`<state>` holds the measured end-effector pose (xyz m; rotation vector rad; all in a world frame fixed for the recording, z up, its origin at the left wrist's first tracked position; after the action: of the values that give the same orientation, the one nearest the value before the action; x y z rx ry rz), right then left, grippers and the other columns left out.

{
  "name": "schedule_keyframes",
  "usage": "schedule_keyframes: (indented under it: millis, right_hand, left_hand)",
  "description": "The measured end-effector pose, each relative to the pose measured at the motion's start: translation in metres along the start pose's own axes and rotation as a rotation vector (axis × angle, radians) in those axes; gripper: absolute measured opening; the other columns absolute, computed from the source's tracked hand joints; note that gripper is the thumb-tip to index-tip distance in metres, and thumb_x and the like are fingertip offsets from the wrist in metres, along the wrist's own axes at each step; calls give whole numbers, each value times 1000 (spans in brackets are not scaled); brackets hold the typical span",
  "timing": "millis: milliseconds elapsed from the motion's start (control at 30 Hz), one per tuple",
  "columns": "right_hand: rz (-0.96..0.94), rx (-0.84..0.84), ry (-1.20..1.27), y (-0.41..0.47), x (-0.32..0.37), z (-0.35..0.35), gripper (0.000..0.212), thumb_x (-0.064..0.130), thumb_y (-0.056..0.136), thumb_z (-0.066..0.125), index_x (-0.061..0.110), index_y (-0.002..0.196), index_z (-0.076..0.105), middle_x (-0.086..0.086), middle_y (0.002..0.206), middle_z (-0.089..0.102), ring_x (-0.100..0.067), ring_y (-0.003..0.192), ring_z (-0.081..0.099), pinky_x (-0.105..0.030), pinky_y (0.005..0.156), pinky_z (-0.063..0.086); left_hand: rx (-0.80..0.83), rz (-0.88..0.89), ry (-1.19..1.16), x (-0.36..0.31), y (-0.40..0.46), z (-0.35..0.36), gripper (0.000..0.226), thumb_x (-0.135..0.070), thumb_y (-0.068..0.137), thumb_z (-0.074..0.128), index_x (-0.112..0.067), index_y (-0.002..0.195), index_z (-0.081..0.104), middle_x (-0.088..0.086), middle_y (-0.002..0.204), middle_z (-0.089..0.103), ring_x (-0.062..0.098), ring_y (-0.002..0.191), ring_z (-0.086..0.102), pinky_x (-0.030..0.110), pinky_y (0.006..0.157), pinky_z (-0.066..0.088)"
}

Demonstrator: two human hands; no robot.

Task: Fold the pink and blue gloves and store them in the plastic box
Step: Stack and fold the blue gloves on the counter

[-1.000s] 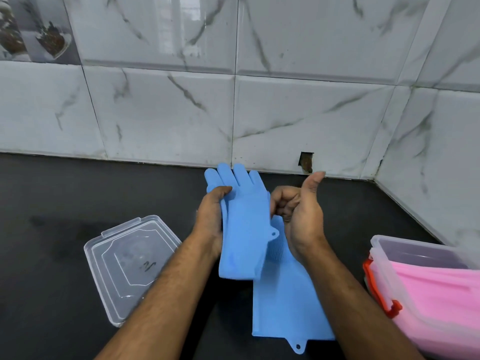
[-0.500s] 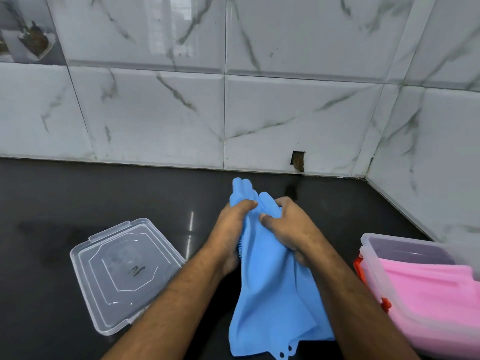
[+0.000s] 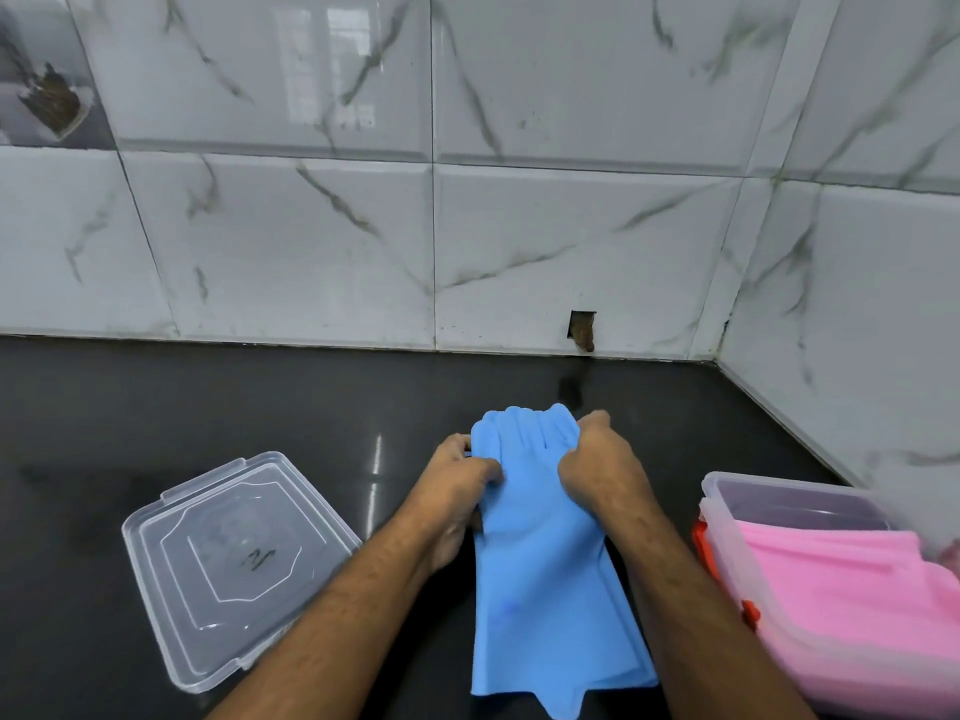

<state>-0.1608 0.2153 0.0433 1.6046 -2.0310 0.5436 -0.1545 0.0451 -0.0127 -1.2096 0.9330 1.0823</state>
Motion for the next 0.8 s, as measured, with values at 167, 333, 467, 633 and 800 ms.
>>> schedule_keyframes:
  millis: [167, 333, 467, 633, 800]
  right_hand:
    - [-84, -147, 77, 6, 8, -11, 23, 11, 99, 48, 18, 119, 41, -1, 97, 57, -27, 89, 62, -39, 76, 51]
    - [-45, -90, 51, 11, 2, 2, 21, 15, 102, 50, 14, 122, 40, -3, 99, 58, -24, 89, 62, -41, 79, 55]
    - [-31, -88, 19, 14, 0, 6, 20, 12, 101, 50, 15, 118, 40, 1, 91, 54, -22, 85, 61, -38, 73, 52]
    - [-62, -134, 76, 14, 4, 2, 20, 14, 102, 51, 18, 119, 41, 0, 94, 55, -19, 80, 57, -35, 70, 48]
    - [-63, -170, 153, 12, 6, -5, 34, 21, 101, 56, 20, 131, 40, -6, 120, 63, -26, 101, 64, -39, 82, 51]
  left_hand:
    - [-13, 54, -98, -6, 1, 0, 38, -1, 65, 55, -10, 101, 56, 12, 93, 73, 29, 82, 71, 46, 77, 60]
    - [-78, 78, -69, -5, 4, -7, 41, 7, 81, 54, -10, 118, 56, 16, 108, 76, 36, 99, 75, 53, 87, 61]
    - [-97, 79, -23, -4, 2, -7, 42, 10, 87, 52, -18, 118, 54, 11, 113, 74, 33, 105, 74, 50, 87, 62]
    - [-119, 103, 12, -8, 0, -8, 42, 8, 89, 53, -21, 119, 52, 4, 111, 72, 26, 99, 75, 46, 84, 64]
    - [-122, 153, 76, -14, -3, -11, 57, 3, 90, 58, -30, 129, 31, 7, 116, 66, 26, 102, 73, 42, 81, 64]
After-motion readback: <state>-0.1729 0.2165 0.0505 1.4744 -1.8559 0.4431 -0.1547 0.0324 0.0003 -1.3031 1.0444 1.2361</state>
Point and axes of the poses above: each hand's wrist, its own y-axis towards the middle knuckle, its own z-axis out of the palm, x = y × z, the point moved 9 cm from there along y, towards the middle knuckle
